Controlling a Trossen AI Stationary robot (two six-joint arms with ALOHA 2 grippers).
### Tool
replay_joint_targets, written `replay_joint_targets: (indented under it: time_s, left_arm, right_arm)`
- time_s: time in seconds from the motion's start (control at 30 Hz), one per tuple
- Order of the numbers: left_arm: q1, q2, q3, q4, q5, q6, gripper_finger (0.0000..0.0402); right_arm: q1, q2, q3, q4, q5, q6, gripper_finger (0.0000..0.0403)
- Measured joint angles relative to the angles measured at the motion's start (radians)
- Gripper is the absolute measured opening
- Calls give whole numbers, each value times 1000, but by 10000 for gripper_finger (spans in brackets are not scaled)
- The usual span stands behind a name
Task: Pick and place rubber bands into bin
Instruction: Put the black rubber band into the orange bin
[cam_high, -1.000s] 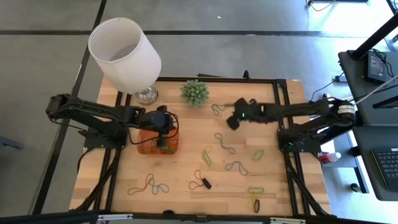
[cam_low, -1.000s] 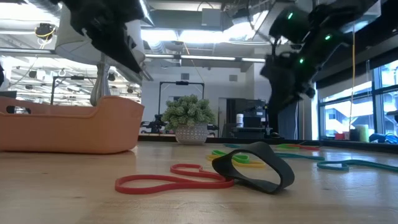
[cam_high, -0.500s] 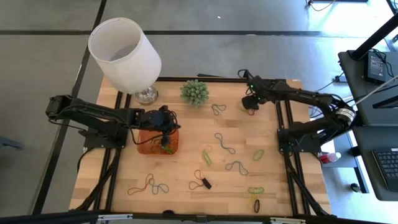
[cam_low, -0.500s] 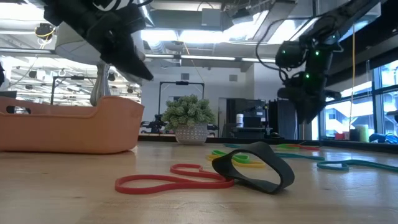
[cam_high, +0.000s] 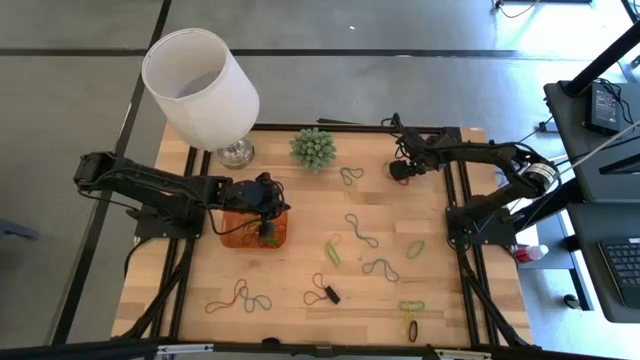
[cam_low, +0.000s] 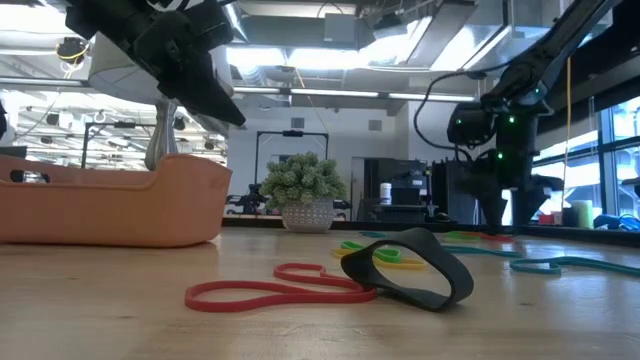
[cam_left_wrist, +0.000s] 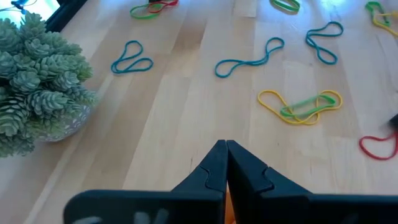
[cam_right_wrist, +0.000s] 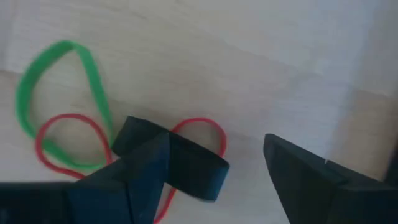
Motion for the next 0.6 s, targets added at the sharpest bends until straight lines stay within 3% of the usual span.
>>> replay_joint_targets:
  time_s: [0.17,0.5,0.6]
  left_arm:
    - [0,0,0,0,0,-7,5]
    - [1,0,0,0,-1,-33,4]
    - [1,0,0,0,-1,-34,5]
  right_arm:
    - [0,9,-11,26,-22,1,224]
    - [25,6,-12,22,-61,-14,26]
    - [45,7,-8,10,-27,-29,11]
